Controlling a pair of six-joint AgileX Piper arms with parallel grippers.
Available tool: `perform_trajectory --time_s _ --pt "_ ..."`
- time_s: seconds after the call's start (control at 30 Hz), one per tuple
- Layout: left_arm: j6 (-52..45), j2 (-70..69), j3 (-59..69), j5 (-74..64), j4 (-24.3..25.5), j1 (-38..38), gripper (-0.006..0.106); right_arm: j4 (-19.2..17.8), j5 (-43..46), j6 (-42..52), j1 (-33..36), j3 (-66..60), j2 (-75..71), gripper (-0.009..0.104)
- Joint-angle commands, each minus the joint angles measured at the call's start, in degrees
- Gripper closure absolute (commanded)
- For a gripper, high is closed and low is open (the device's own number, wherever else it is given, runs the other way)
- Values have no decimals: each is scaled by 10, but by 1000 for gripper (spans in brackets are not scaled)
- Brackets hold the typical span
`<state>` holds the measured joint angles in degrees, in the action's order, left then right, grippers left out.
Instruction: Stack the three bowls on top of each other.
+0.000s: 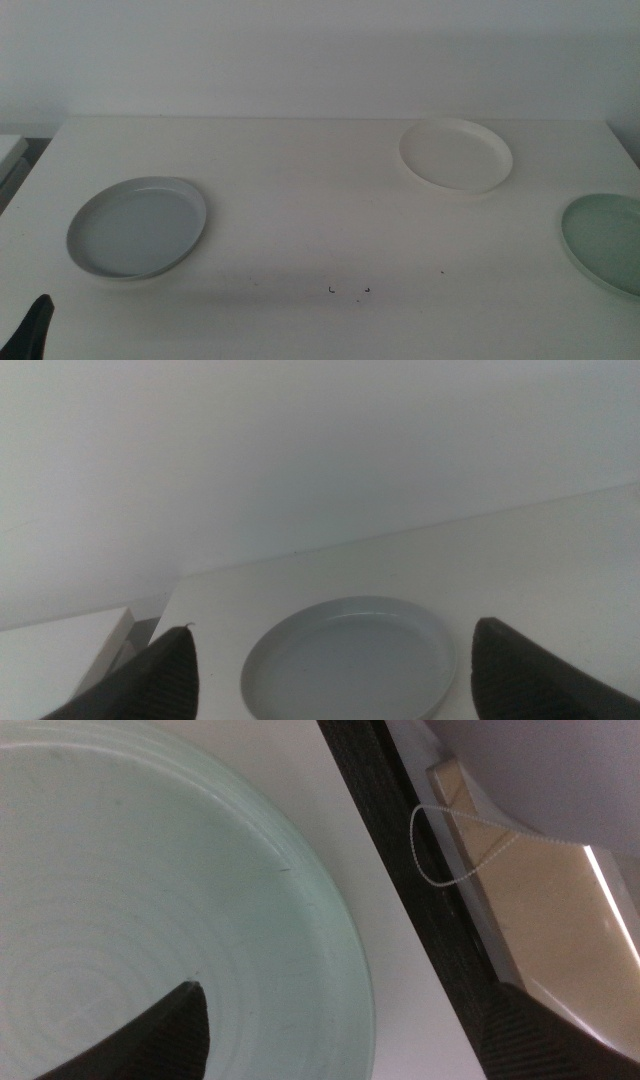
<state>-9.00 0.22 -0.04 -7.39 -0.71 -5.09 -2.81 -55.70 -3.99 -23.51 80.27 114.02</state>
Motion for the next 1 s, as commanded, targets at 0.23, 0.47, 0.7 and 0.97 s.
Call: perform_trajectory --time_s 0.23,0.47,0.7,0.97 --pt "3 -2 0 8 -1 -1 7 -15 5 -5 -5 6 29 4" --pt "3 -2 0 8 -1 -1 7 -28 15 -9 -5 6 29 33" --pt "3 -2 0 8 -1 -1 7 -28 16 -9 -5 6 29 62" --pt "3 -2 0 8 -1 -1 7 -28 31 -8 -5 6 29 62"
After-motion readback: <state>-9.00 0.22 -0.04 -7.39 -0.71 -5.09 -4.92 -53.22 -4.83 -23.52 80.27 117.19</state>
